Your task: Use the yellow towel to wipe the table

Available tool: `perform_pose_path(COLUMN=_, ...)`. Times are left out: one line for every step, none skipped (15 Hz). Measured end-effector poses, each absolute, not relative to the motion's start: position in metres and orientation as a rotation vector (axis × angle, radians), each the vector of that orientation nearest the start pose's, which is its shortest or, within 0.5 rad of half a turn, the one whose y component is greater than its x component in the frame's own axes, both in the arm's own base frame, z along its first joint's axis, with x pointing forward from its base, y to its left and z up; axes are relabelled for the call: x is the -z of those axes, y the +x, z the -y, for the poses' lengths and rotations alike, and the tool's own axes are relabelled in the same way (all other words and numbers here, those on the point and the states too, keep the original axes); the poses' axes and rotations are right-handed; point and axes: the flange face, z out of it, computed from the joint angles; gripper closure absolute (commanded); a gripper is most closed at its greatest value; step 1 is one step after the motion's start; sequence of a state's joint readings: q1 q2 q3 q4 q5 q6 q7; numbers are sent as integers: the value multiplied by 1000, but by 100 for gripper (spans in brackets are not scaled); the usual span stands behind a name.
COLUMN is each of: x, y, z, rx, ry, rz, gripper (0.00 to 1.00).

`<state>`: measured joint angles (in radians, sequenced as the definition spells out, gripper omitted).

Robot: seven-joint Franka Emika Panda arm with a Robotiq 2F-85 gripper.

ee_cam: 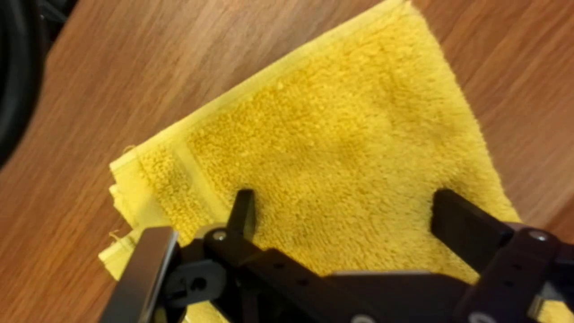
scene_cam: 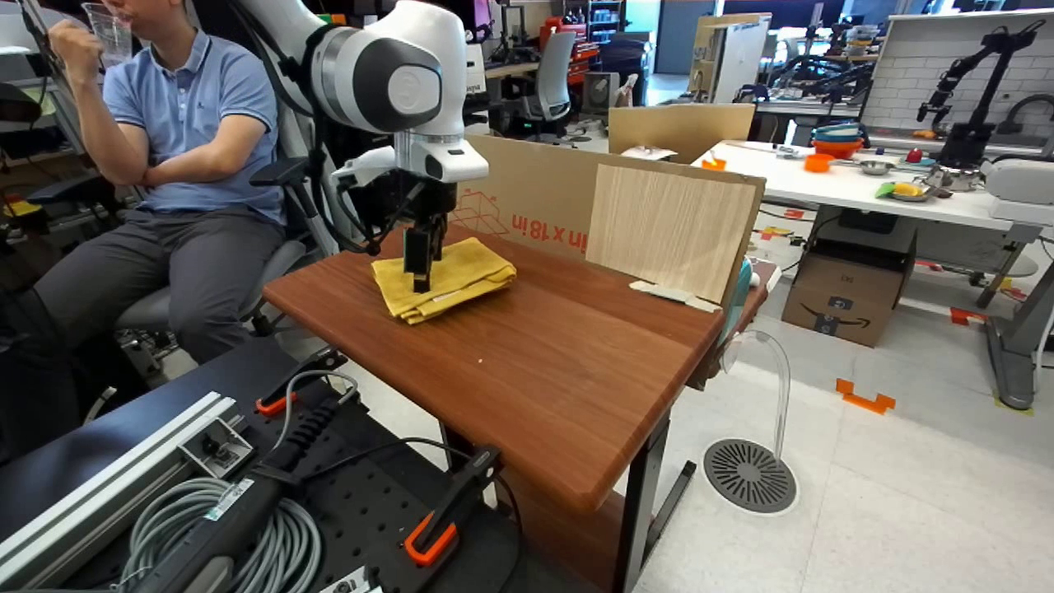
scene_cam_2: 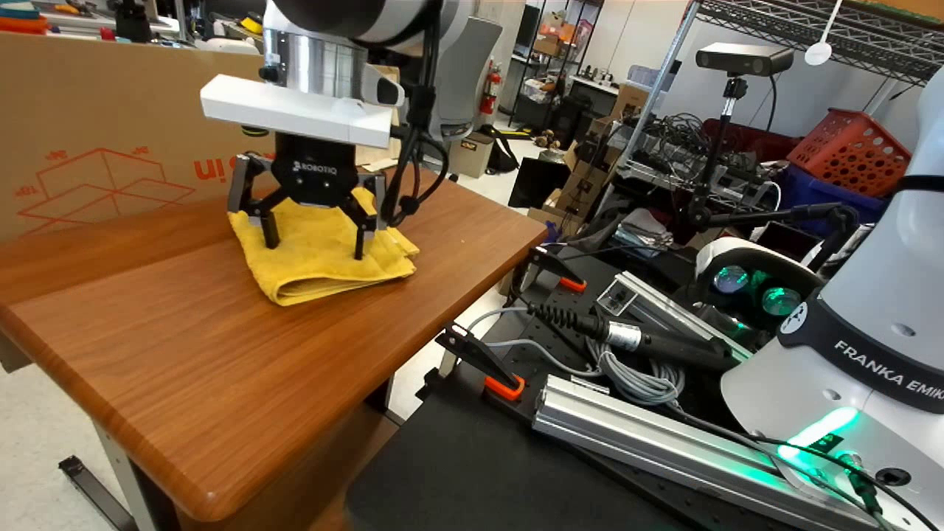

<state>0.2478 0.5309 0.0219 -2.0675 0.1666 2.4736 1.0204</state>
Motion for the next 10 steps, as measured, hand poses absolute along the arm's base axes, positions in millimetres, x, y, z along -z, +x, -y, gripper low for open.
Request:
perform_pose_path(x=-159, y=555, z=-154, rx=-288, ry=-2823, rz=-1352, gripper=0)
perform_pose_path(x=-158, y=557, z=-155, rx=-323, ry=-2829, rz=-1362, gripper=0)
perform_pose_path(x=-155, y=559, z=-157, rx=-362, ry=-2834, rz=-1376, gripper=0)
perform_pose_path(x=-153, y=562, z=-158, rx=-398, ry=-2835, rz=-1394, gripper=0)
perform_pose_path(x=-151, y=565, z=-159, rx=-430, ry=-2833, rz=-1420, gripper=0)
perform_pose_path(x=-148, y=568, z=-161, rx=-459, ry=-2830, rz=-1447, gripper=0)
perform_pose_path(x=-146, y=572, z=-163, rx=-482, ry=-2825, rz=-1473, gripper=0)
perform_pose_path(x=-144, y=575, z=-165, rx=-501, ry=-2820, rz=-1498, gripper=0)
perform_pose_path(x=-143, y=578, z=-169, rx=-512, ry=-2814, rz=-1521, gripper=0)
perform_pose_path(x=-142, y=580, z=-174, rx=-518, ry=-2812, rz=-1533, gripper=0)
